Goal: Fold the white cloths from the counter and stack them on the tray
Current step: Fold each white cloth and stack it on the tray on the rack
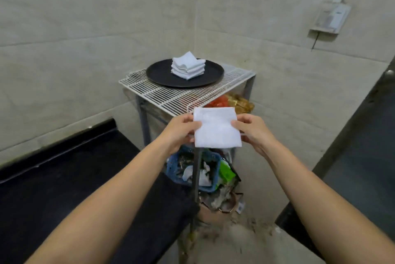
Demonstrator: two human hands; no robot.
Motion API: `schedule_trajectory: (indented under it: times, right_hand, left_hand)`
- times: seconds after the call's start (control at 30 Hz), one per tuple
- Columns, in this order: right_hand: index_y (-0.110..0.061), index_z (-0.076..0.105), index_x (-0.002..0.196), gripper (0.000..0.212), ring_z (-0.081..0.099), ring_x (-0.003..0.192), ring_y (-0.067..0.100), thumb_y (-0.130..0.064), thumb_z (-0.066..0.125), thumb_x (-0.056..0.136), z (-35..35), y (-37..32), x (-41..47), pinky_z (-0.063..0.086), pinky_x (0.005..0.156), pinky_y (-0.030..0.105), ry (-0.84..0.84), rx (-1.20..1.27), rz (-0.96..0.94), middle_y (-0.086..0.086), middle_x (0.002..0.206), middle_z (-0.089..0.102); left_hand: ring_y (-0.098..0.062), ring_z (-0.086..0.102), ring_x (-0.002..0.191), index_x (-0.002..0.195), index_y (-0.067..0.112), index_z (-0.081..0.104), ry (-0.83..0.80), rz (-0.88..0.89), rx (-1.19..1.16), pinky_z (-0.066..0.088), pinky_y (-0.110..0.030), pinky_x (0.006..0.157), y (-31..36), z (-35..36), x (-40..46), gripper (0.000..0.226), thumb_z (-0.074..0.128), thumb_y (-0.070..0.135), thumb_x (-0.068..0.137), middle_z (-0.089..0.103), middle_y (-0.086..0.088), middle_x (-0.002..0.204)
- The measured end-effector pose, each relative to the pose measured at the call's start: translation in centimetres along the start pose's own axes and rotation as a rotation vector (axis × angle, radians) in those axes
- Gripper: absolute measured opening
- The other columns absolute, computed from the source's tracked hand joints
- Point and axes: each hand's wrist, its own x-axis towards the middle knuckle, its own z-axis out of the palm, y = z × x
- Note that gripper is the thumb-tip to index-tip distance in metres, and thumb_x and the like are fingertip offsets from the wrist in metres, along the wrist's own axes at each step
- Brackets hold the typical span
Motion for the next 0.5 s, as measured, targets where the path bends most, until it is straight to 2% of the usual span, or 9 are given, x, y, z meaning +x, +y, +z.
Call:
schedule_trajectory:
  times: [0.07,0.13,0.23,0.37,0.43,0.5]
  right_hand:
    - [-0.018,0.064,0.076,0.016,0.059,0.075,0.018,-0.008,0.061,0.089,-0.4,-1.7,4.5,0.047,0.071,0.032,0.007,-0.006,-0.027,0.001,0.081,0.065]
    - [-0.017,0.065,0.079,0.012,0.06,0.076,0.017,-0.011,0.062,0.089,-0.7,-3.2,8.9,0.048,0.069,0.031,-0.003,-0.02,-0.055,0.002,0.084,0.067]
    - [-0.015,0.067,0.087,0.007,0.062,0.083,0.018,-0.013,0.061,0.089,-0.8,-5.3,15.3,0.049,0.074,0.033,-0.062,-0.056,-0.11,0.002,0.09,0.068]
    - [-0.016,0.068,0.081,0.012,0.061,0.084,0.024,-0.009,0.061,0.088,0.5,-7.6,25.5,0.048,0.074,0.037,-0.188,-0.05,-0.196,0.008,0.09,0.067]
    - [-0.014,0.066,0.089,0.007,0.061,0.087,0.024,-0.01,0.061,0.088,1.8,-8.9,30.7,0.048,0.069,0.031,-0.245,-0.064,-0.187,0.009,0.094,0.066]
    - [-0.015,0.065,0.086,0.007,0.06,0.085,0.02,-0.009,0.061,0.088,3.1,-10.4,35.5,0.048,0.067,0.027,-0.304,-0.085,-0.214,0.006,0.092,0.065]
  left_hand:
    - [-0.02,0.047,0.059,0.086,0.007,0.057,0.007,0.047,-0.004,0.039,-0.021,0.043,2.6,0.0,3.4,0.008,0.053,0.002,0.092,0.054,-0.011,0.073]
    - [-0.018,0.049,0.058,0.08,0.009,0.056,0.032,0.089,0.011,0.04,-0.02,0.042,5.0,-0.3,6.7,0.013,0.054,0.002,0.091,0.054,-0.008,0.072]
    - [-0.014,0.052,0.058,0.08,0.01,0.056,0.08,0.119,-0.004,0.045,-0.02,0.046,7.8,-1.3,11.5,0.013,0.056,0.004,0.091,0.056,-0.006,0.074]
    - [-0.015,0.061,0.067,0.08,0.012,0.056,0.21,0.092,-0.056,0.053,-0.023,0.052,10.3,-2.5,18.4,0.013,0.057,0.006,0.091,0.063,-0.005,0.079]
    - [-0.016,0.062,0.07,0.081,0.014,0.057,0.299,0.088,-0.056,0.057,-0.027,0.062,11.3,-3.2,21.9,0.012,0.056,0.009,0.092,0.064,-0.004,0.082]
    - [-0.015,0.059,0.068,0.082,0.014,0.056,0.378,0.068,-0.063,0.056,-0.028,0.065,12.2,-3.8,25.1,0.012,0.055,0.01,0.093,0.061,-0.004,0.079]
